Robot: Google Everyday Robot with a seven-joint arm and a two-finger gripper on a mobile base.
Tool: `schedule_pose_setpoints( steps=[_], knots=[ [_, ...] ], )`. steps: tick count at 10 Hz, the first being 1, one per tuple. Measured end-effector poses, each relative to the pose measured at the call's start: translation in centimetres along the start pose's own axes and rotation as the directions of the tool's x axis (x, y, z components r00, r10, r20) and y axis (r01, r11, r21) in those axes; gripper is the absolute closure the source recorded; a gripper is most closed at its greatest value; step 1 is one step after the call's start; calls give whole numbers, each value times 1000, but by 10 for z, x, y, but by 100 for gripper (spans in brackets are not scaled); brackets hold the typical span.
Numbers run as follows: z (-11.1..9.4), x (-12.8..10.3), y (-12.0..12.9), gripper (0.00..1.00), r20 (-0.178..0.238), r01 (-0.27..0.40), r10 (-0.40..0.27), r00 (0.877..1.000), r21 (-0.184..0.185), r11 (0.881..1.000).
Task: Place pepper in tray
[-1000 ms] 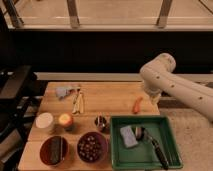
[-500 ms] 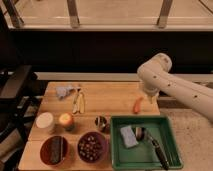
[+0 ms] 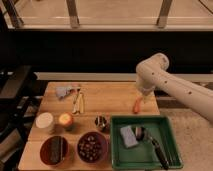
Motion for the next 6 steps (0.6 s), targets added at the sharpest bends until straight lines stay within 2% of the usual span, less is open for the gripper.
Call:
schedule_pose_setpoints(
  steps=[3,6],
  knots=[
    [18,2,0,35,20,42,-42,999,-3,999],
    [37,14,4,35,49,55,-54,997,-6,998]
  ],
)
